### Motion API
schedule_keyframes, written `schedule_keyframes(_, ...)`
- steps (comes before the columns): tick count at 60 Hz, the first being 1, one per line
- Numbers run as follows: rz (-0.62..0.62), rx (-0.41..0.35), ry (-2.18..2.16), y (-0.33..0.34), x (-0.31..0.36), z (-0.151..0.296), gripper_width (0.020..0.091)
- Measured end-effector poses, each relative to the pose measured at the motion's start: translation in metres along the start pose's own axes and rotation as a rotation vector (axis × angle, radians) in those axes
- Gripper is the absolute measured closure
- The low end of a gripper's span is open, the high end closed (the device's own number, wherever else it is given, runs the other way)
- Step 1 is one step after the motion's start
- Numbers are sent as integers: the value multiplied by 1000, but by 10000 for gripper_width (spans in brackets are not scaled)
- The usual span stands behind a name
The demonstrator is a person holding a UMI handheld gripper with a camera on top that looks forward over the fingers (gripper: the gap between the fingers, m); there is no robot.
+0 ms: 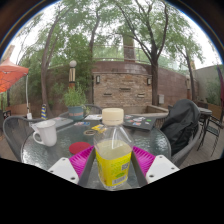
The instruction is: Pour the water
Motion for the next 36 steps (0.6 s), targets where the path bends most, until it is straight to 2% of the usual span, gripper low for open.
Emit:
schedule_keyframes(1, 12, 9, 6, -7, -2, -1, 523)
schedule_keyframes(2, 20, 24, 11, -11, -2, -2, 584)
schedule_keyframes(4, 34, 26, -1, -13, -3, 1, 587)
schedule_keyframes(8, 39, 28, -5, -15, -1, 0, 652)
schedule_keyframes(11, 33, 38, -17, -16, -1, -1, 658)
schedule_keyframes(12, 31, 43, -18, -16, -1, -1, 688)
schedule_keyframes(15, 21, 62, -21, -15, -3, -1, 689)
schedule_keyframes(17, 12, 83, -22, -16, -1, -2, 731)
schedule_keyframes(22, -22, 131, 6, -17, -3, 12, 729)
schedule_keyframes(29, -93, 113, 172, -19, 13, 77, 730)
schedule_keyframes(36, -243, 55, 546, -30, 45, 143, 730)
Point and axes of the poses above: the point between the fingertips, and its own axes, seen from behind it with the camera up: x to the left, z up, y backward, against the way the camera looks, the point moved 5 cm from there along y, backward, against the way the camera looks, and after that the axes turned 11 degrees about x, right-handed, at the moved point
